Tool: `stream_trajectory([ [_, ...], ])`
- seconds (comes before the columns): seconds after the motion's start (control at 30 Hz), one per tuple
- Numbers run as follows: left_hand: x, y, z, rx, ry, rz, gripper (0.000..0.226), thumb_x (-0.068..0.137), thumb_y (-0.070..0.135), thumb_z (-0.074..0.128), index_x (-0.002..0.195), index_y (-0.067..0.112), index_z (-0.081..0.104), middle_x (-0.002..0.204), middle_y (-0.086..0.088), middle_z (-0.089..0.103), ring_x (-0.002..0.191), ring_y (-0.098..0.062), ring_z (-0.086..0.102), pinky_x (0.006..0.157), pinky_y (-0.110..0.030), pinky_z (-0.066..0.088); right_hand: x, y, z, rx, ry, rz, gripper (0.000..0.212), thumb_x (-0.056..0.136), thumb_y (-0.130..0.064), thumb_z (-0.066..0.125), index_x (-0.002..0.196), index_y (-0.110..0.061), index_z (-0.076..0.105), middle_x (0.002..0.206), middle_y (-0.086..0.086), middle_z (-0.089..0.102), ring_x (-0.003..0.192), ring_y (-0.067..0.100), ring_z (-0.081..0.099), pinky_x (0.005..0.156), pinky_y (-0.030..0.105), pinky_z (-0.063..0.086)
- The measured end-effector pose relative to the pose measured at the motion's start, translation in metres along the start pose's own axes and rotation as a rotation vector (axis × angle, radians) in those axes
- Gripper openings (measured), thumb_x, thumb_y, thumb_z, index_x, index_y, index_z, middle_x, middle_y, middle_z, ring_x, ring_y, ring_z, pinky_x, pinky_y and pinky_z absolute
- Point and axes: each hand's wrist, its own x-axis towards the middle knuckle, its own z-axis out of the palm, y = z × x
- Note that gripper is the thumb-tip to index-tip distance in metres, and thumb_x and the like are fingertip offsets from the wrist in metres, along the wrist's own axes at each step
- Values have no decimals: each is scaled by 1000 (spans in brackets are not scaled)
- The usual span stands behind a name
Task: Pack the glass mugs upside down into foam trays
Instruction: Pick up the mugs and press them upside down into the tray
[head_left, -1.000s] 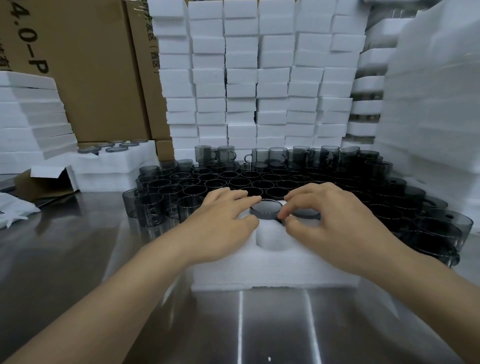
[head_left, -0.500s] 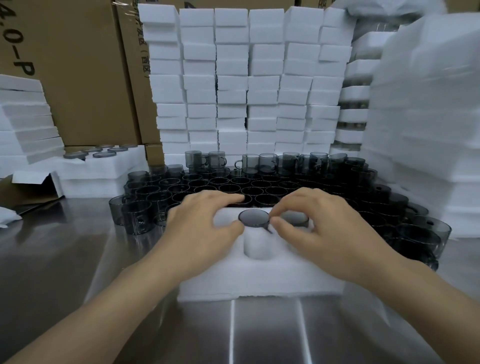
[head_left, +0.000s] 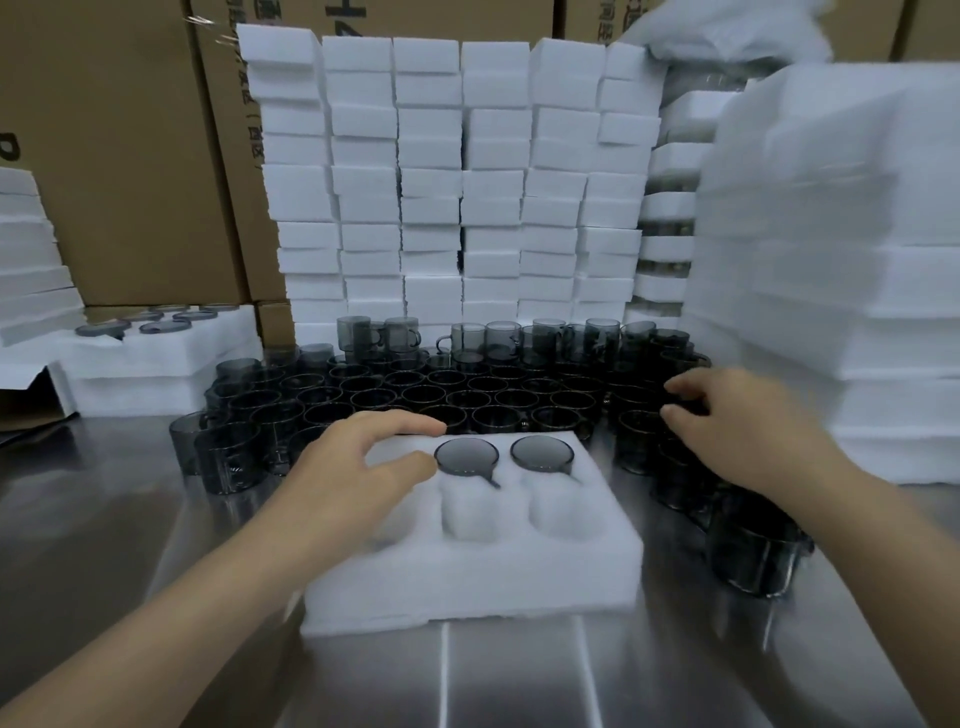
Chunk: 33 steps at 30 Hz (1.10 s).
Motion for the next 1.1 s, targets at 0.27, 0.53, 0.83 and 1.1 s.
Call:
stream_trajectory([
  [0.27, -1, 0, 0, -9, -35, 19, 30, 95, 31, 73, 103, 59, 76, 132, 32, 61, 128, 12, 48, 89, -13, 35, -9, -5, 1, -72, -240, 15, 47, 93, -60, 71, 137, -46, 61, 133, -8, 66, 106, 19, 64, 94, 41, 56],
  [0.53, -1, -1, 0, 16, -71, 47, 32, 95, 33, 73, 102, 64, 73, 131, 31, 59, 125, 14, 47, 89, -13, 34, -8, -12, -10, -110, -142, -104, 37, 92, -54, 76, 126, -39, 68, 128, -9, 66, 112, 18, 62, 95, 40, 55],
  [0.83, -2, -3, -1, 19, -104, 47, 26, 93, 42, 75, 111, 61, 73, 138, 31, 58, 136, 5, 47, 107, -29, 35, -24, -44, 36, -339, -202, -450, 76, 105, -12, 51, 170, -31, 17, 174, -12, 24, 161, 17, 21, 127, 37, 27],
  [1.1, 0, -5, -2, 36, -105, 55, 25, 94, 42, 75, 109, 62, 73, 138, 31, 58, 137, 4, 47, 110, -32, 35, -20, -54, 44, -337, -22, -344, 23, 101, -12, 57, 116, -30, 53, 115, -10, 56, 115, 20, 53, 88, 32, 35],
])
